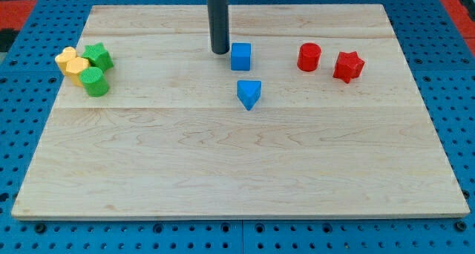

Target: Push the yellow heart along with yellow hexagon and green circle slightly down and a bit right

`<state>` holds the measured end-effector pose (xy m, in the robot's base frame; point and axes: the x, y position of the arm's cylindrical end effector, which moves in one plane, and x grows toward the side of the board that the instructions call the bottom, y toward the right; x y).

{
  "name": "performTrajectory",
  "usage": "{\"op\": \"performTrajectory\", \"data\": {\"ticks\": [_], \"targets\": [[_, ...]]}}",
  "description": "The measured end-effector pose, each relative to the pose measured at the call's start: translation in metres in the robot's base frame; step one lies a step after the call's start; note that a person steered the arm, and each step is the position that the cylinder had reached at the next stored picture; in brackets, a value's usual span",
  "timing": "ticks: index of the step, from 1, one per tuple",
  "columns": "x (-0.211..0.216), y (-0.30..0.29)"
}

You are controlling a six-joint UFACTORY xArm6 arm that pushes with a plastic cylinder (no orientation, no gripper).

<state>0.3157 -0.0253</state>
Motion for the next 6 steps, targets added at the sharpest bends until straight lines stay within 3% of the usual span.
{"op": "performTrajectory", "data": {"ticks": [3,4,6], "targets": [[0.011,0.027],[0.011,-0.008],[-0.058,-0.095]]}}
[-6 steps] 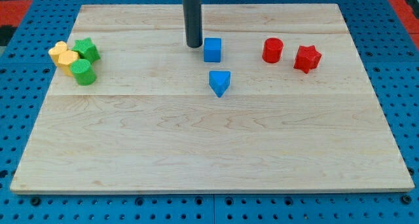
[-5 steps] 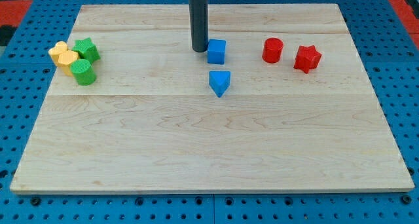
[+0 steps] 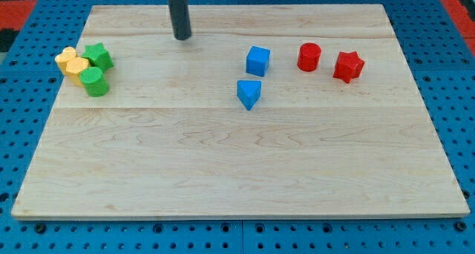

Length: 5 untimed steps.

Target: Push the yellow heart along with yellow hexagon and green circle slightly down and a bit right

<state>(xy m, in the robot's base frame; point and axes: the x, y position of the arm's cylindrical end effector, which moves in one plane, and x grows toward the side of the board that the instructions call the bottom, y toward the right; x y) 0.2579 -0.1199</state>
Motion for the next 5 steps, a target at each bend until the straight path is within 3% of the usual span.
{"op": "performTrajectory", "data": {"ticks": [2,3,5], "targets": [[-0.017,-0.126],[0.001,-0.178],[0.021,-0.185]]}}
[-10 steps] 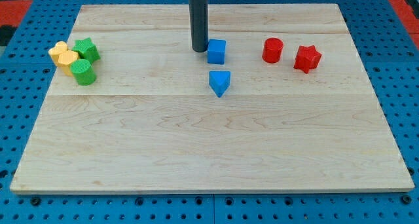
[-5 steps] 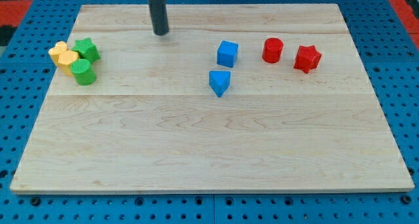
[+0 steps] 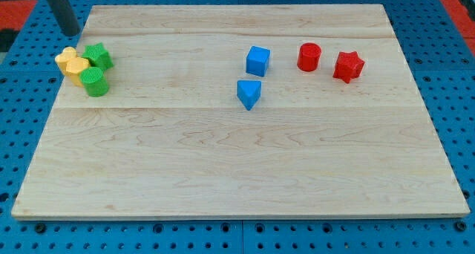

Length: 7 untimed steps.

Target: Push the yellow heart along with yellow hexagon and green circle slightly down and a bit right

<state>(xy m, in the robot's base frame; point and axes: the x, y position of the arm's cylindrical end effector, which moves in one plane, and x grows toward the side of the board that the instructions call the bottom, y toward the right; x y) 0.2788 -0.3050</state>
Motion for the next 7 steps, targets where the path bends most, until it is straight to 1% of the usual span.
{"op": "performTrajectory", "data": {"ticks": [1,2,3,4,5,6,7], "targets": [[0.051,0.0],[0.085,0.0],[0.136,0.014],[0.174,0.032],[0.187,0.05],[0.189,0.051],[0.173,0.012]]}}
